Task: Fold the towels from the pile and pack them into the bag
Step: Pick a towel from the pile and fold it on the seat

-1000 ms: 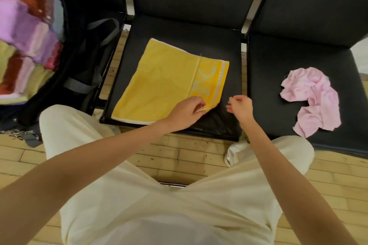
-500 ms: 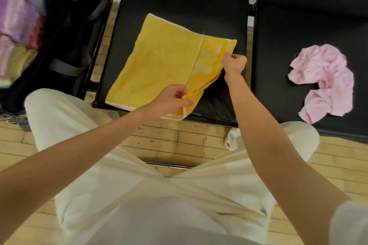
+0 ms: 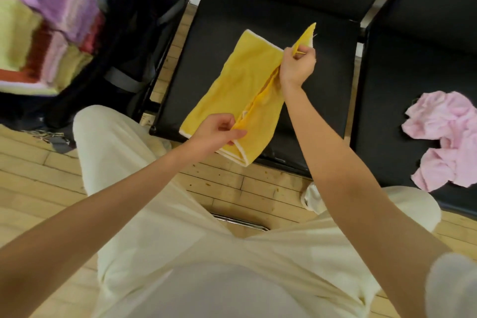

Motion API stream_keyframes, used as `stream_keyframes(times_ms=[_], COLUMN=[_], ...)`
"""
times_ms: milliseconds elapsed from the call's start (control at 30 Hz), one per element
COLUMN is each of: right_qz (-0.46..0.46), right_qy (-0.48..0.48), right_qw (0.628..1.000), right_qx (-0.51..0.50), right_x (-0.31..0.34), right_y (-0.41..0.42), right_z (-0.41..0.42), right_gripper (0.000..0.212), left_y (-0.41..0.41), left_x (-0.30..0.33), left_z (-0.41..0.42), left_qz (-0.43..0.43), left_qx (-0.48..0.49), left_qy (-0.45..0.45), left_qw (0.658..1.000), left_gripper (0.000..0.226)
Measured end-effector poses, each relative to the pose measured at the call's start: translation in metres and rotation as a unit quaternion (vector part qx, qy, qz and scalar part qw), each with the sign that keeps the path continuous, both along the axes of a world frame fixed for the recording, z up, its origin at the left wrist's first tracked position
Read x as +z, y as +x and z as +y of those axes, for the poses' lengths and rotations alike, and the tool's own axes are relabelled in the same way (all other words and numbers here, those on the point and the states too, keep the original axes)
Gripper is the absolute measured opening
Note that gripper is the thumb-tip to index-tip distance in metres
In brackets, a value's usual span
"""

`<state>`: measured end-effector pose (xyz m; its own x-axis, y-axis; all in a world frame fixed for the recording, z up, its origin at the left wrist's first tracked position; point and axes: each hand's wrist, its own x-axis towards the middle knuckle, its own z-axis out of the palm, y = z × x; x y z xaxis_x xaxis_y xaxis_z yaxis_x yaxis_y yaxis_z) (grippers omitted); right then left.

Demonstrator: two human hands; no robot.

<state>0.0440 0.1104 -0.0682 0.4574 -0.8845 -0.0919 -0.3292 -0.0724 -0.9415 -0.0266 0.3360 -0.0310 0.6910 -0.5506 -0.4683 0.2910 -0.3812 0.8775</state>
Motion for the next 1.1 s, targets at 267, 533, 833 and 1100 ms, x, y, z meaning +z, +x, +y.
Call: stream_keyframes(times_ms=[267, 533, 833, 1100], right_qz=[0.021, 0.150, 0.129, 0.071], right_qy=[-0.055, -0.092, -0.131, -0.391], right_qw=[0.997, 0.973, 0.935, 0.766], right_qx=[0.042, 0.147, 0.302, 0.505], right_x=[-0.032, -0.066, -0.048, -0.030], right_y=[0.056, 0.071, -0.002, -0.141], right_z=[0.066, 0.080, 0.092, 0.108], right_gripper=[0.015, 0.018, 0.025, 0.024], left_y=[0.033, 0.048, 0.048, 0.050], left_x=[-0.021, -0.046, -0.048, -0.048], left_z=[0.053, 0.067, 0.062, 0.068], left_qz=[-0.156, -0.228, -0.429, -0.407], left_qx=[-0.003, -0.079, -0.157, -0.315], left_qy=[0.202, 0.386, 0.364, 0.288], left_qw=[0.967, 0.890, 0.811, 0.808], left_gripper=[0.028, 0.019, 0.033, 0.033])
